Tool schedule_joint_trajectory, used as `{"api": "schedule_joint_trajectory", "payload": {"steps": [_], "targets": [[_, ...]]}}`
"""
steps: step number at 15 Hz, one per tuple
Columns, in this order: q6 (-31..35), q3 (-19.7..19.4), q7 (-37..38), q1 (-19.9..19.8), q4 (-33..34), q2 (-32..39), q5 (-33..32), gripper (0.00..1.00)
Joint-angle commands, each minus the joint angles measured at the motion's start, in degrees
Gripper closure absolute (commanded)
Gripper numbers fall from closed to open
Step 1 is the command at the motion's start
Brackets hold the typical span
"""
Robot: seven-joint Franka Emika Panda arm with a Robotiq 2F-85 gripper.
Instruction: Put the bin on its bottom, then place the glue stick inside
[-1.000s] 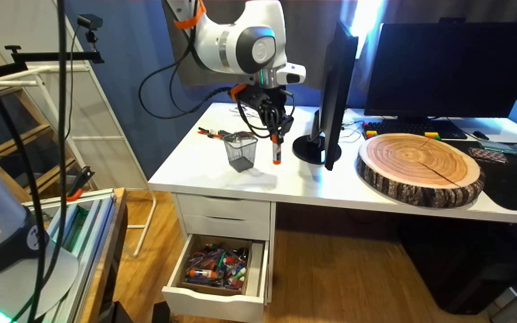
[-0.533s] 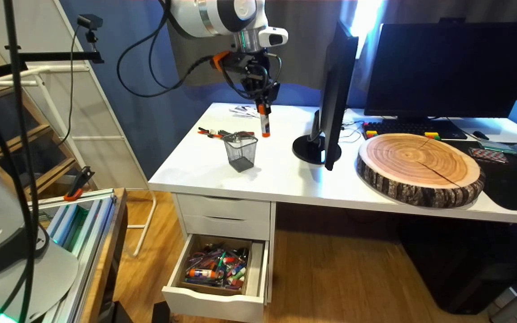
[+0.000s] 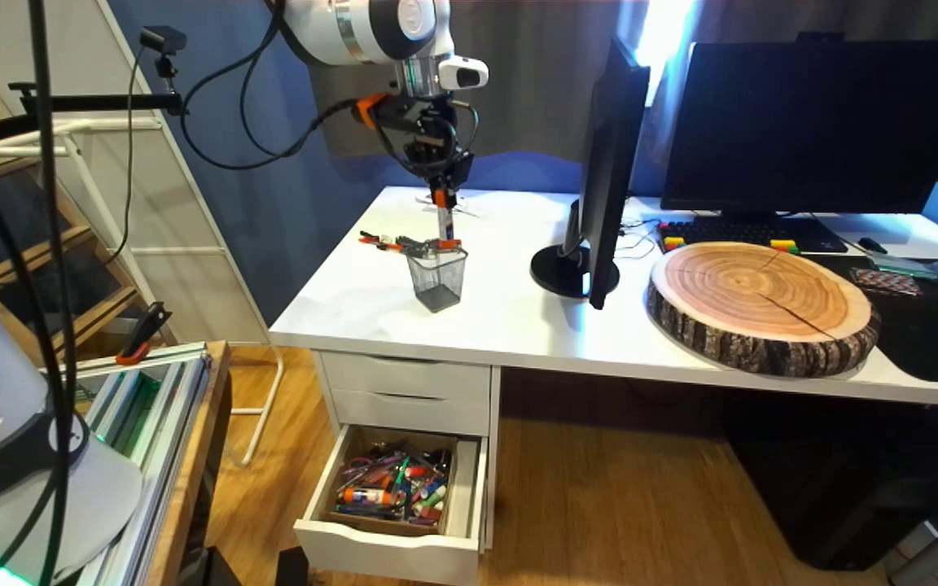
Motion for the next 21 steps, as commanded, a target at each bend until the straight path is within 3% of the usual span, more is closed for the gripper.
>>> {"api": "schedule_joint_trajectory", "payload": {"steps": [1,9,21], "targets": [[-0.2,1.8,-3.3,-1.8,-0.5,1.6,3.4,0.92],[4.2,2.8,-7.5,-3.3,0.2,7.8,8.5,0.92],[9.1,0.6,-5.0,-0.8,1.2,11.9,6.0,0.92]]}}
